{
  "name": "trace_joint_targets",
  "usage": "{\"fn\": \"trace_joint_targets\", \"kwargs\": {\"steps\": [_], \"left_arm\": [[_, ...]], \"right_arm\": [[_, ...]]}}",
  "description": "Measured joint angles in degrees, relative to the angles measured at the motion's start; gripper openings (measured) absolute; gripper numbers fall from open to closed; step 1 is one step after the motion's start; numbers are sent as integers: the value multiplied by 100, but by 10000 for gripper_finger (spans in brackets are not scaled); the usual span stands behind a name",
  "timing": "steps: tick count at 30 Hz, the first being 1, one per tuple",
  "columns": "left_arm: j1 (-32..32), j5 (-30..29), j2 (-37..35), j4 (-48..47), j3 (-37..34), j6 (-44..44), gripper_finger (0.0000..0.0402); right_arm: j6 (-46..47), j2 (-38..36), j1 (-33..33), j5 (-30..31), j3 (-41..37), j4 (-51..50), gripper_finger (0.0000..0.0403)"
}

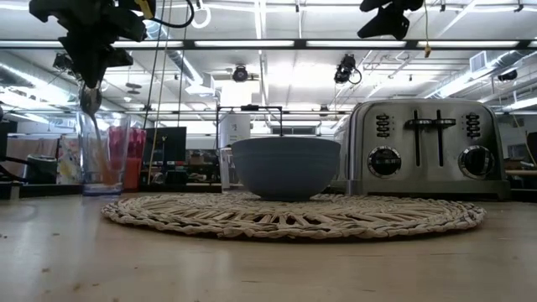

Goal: Arrange a breakfast setting
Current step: Put the orange spoon to the right of the blue bowl on the brown placemat

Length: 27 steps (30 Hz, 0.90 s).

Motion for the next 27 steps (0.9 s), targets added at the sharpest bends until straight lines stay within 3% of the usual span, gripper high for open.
{"fn": "trace_joint_targets", "kwargs": {"steps": [18, 27], "left_arm": [[0, -205, 0, 2, 11, -371, 33], [26, -489, -2, 15, 384, -389, 20]], "right_arm": [[26, -2, 0, -24, 0, 45, 307], [-6, -2, -2, -131, 0, 43, 307]]}}
